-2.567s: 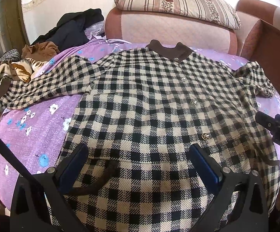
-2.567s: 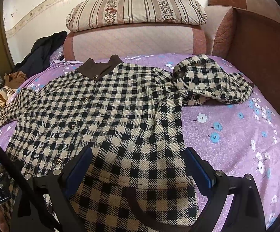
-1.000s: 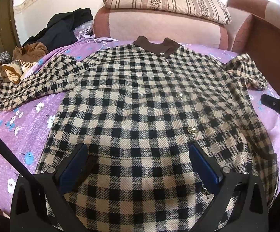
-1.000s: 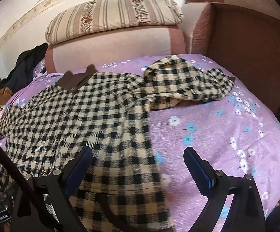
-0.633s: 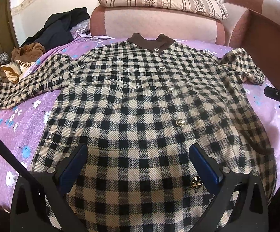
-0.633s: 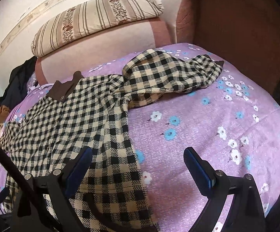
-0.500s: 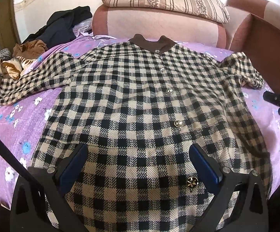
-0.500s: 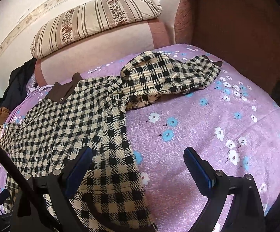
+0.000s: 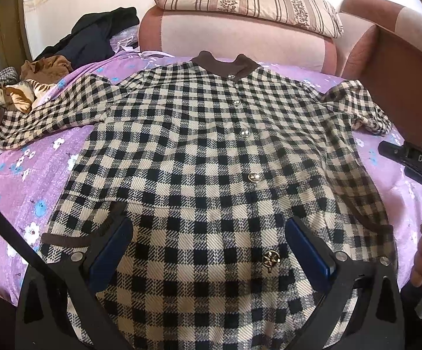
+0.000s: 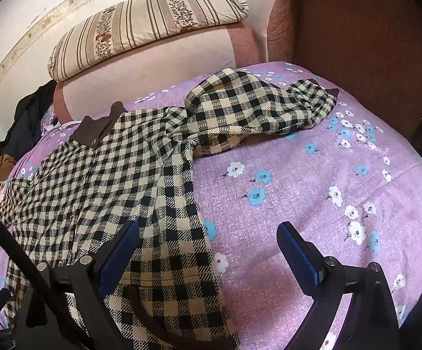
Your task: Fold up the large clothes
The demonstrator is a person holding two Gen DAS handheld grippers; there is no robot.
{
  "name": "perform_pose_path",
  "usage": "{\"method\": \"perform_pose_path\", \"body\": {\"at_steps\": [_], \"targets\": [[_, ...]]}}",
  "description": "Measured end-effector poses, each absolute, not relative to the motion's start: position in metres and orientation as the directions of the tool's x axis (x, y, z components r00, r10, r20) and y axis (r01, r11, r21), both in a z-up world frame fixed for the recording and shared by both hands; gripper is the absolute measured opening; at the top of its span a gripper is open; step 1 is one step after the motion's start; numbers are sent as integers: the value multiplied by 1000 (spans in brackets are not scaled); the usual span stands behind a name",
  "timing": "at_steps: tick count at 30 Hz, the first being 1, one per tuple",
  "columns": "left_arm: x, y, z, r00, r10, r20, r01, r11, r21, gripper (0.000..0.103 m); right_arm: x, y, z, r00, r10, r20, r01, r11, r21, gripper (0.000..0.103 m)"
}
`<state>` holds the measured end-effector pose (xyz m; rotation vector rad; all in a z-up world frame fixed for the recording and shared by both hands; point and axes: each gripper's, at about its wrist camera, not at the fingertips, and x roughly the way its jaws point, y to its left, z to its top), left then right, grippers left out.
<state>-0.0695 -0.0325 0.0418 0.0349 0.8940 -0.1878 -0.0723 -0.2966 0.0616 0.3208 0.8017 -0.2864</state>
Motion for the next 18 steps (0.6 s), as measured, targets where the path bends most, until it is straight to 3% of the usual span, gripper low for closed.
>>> {"method": "perform_pose_path", "body": {"at_steps": [8, 18], "targets": [[-76, -48, 84, 589, -258, -766, 214, 964, -160, 103, -78, -305, 68, 685, -81, -724, 373, 893, 252, 98], [-84, -72, 109, 607, -286, -741, 276, 951, -142, 103, -72, -341, 75, 684, -69, -726, 422, 850, 316, 98]]}}
